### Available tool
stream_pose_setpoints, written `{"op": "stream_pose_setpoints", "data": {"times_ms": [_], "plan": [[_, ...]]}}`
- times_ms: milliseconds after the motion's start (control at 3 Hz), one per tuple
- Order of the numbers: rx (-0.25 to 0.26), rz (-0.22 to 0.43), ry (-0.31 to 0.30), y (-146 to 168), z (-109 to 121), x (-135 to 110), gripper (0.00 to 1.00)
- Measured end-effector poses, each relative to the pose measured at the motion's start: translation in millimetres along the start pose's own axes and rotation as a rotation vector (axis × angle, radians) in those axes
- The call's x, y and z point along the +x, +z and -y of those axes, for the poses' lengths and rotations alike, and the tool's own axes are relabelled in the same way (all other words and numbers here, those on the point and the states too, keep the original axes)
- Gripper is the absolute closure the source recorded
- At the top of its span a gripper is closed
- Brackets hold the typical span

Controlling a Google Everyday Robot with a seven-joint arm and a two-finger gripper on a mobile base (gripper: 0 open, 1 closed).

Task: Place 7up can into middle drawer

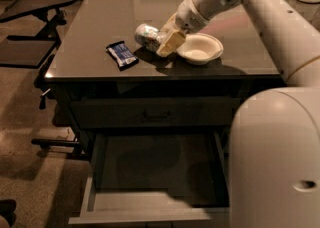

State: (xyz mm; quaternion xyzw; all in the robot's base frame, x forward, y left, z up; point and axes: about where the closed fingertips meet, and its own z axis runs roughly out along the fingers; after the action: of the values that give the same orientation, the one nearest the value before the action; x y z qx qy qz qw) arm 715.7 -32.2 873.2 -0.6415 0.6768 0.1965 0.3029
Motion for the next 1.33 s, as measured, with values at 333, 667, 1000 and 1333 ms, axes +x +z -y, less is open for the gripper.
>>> {"op": "stream_pose_setpoints", "data": {"times_ms": [333,667,1000,1333], "plan": [[0.059,0.054,-0.022,-28,-2,-2,1.00],[0.088,0.100,-0.073,-54,-14,-5,1.00],[0.113,0.128,-0.106,-82,-39,-9,1.00],[0.128,0.122,-0.109,-111,-81,-15,1.00]]}}
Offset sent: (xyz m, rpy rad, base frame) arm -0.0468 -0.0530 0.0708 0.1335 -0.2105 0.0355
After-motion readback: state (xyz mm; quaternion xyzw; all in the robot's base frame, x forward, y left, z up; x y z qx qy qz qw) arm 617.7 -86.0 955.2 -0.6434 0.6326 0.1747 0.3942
